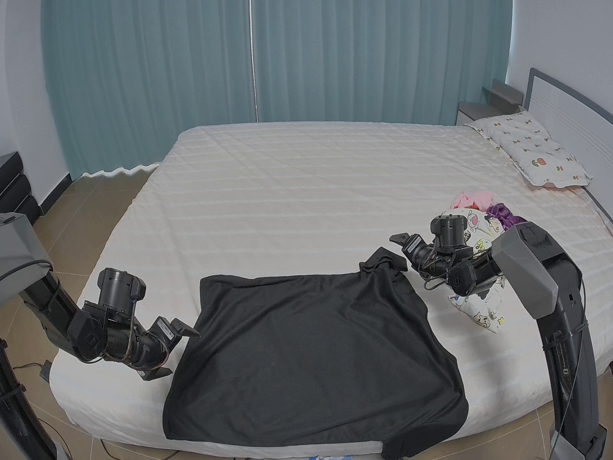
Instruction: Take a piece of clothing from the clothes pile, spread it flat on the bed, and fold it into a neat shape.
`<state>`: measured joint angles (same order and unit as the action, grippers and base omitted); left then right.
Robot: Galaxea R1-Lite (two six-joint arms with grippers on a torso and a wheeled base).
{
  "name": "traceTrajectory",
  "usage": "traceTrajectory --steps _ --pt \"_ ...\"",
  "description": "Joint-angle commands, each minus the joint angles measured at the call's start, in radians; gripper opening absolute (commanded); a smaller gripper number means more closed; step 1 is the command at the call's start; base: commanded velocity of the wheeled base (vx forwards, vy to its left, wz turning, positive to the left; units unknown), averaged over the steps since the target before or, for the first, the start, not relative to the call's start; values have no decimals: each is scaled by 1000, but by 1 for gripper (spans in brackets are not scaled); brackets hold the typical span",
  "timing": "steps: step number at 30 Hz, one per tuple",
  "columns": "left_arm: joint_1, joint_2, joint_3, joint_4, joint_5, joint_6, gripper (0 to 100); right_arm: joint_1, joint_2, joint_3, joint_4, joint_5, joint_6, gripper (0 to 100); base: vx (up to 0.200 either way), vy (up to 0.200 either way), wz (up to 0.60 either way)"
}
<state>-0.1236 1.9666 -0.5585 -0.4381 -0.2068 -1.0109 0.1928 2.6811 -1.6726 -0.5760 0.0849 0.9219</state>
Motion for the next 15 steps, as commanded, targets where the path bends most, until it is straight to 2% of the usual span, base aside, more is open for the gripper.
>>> traceTrajectory --steps 1,7,8,15 --pt "-1 2 2 -1 -3 -2 100 -1 34 -9 5 3 6 100 0 0 0" --pt "1 2 2 -1 -3 -2 100 2 85 -84 56 1 21 100 0 0 0" --pt "1 2 2 -1 -3 -2 100 2 88 -92 61 1 23 0 0 0 0" --pt "1 2 2 -1 -3 -2 100 1 141 -208 100 -27 40 0 0 0 0"
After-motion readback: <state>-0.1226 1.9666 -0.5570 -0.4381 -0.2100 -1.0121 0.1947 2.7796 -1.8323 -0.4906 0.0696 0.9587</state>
